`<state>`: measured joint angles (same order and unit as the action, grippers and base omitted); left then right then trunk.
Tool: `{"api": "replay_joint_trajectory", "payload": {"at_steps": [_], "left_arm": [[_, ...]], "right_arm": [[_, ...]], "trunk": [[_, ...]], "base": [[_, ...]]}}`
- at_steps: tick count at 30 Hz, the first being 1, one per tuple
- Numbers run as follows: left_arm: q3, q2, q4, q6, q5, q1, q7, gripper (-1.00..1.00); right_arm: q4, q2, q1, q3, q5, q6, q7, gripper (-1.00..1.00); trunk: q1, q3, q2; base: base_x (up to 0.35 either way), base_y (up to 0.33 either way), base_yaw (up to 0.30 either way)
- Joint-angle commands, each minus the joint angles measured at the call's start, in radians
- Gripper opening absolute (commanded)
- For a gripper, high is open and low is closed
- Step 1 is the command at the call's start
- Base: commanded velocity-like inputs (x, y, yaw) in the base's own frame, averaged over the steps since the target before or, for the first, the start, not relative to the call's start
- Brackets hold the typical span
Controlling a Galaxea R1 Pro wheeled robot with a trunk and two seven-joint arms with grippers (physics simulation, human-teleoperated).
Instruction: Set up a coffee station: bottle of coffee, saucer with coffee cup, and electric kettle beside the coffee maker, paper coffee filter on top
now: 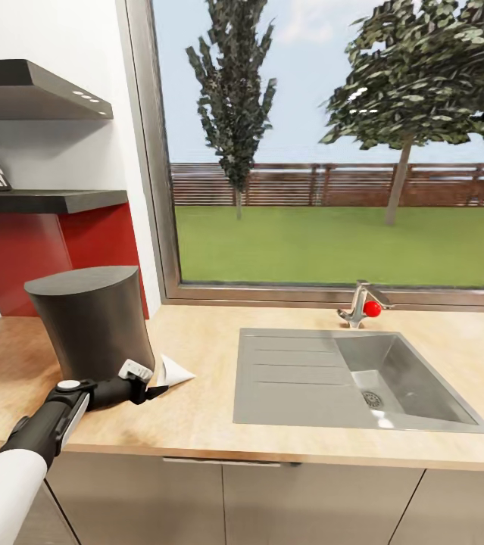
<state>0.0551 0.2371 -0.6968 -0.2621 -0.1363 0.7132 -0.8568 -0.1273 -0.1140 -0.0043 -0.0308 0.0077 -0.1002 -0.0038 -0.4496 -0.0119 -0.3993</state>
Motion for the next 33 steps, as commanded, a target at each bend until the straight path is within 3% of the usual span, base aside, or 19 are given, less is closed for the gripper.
{"api": "replay_joint_trajectory", "payload": {"at_steps": [1, 19, 28, 33], "left_arm": [[0.005, -0.001, -0.001, -0.01, -0.005, 0.0, -0.007, 1.0], [0.005, 0.007, 0.002, -0.009, -0.008, -0.001, 0.006, 1.0], [0.008, 0.012, 0.019, 0.004, -0.011, -0.002, 0.086, 1.0], [0.011, 0.013, 0.019, 0.021, -0.011, -0.033, 0.129, 1.0]], "right_arm": [[0.001, 0.0, 0.0, -0.003, 0.0, -0.003, -0.001, 1.0], [0.0, 0.0, 0.0, -0.004, 0.0, -0.003, 0.0, 1.0], [0.0, 0.0, 0.0, -0.004, 0.0, -0.003, -0.001, 1.0], [0.0, 0.0, 0.0, -0.004, -0.001, -0.003, -0.001, 1.0]], "trunk": [[0.0, 0.0, -0.001], [0.0, 0.0, -0.001], [0.0, 0.0, -0.001], [0.0, 0.0, -0.001]], "base": [[0.0, 0.0, 0.0], [0.0, 0.0, -0.087], [0.0, 0.0, -0.005], [0.0, 0.0, 0.0]]}}
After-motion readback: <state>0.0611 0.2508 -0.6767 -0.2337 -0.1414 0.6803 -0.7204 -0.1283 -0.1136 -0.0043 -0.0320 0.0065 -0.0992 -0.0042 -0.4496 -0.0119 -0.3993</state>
